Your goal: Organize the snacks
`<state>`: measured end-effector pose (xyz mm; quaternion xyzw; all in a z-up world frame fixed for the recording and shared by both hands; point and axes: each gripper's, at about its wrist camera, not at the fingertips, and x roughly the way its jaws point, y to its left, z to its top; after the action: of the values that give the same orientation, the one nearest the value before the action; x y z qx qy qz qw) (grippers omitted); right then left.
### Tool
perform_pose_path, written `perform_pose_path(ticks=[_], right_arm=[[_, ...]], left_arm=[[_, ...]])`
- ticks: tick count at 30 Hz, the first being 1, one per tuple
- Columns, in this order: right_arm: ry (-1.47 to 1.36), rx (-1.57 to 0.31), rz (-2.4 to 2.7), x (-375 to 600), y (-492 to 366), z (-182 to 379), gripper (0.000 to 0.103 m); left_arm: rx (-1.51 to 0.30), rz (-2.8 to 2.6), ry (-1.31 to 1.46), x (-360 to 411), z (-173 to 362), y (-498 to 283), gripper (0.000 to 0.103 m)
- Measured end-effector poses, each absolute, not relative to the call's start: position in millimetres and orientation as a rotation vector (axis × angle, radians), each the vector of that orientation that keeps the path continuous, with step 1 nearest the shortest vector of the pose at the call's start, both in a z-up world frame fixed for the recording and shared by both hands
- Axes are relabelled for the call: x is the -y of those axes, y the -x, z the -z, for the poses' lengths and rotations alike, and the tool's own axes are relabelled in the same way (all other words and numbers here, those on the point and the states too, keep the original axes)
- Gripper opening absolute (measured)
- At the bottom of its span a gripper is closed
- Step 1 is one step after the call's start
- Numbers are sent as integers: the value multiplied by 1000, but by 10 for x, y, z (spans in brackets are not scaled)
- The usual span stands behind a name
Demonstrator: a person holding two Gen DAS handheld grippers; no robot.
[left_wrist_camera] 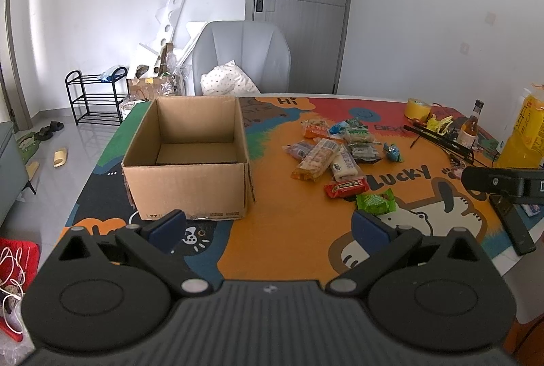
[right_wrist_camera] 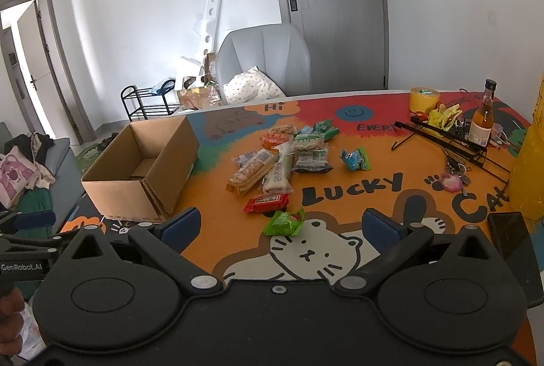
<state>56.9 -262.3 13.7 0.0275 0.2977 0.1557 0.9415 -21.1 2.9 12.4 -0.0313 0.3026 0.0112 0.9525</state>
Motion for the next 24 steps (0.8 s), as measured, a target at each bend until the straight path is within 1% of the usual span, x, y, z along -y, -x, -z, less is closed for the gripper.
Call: perform_pose_path(ticks=[13,24], right_arm=[[-60,-609,-330,2621,-588,-102,103],[-57,-613,-356,2617,-818,84,103]], left_arm=[[-625,-15,57,-37,-126,185,103],[-615,2,62,10,-55,-47,103]])
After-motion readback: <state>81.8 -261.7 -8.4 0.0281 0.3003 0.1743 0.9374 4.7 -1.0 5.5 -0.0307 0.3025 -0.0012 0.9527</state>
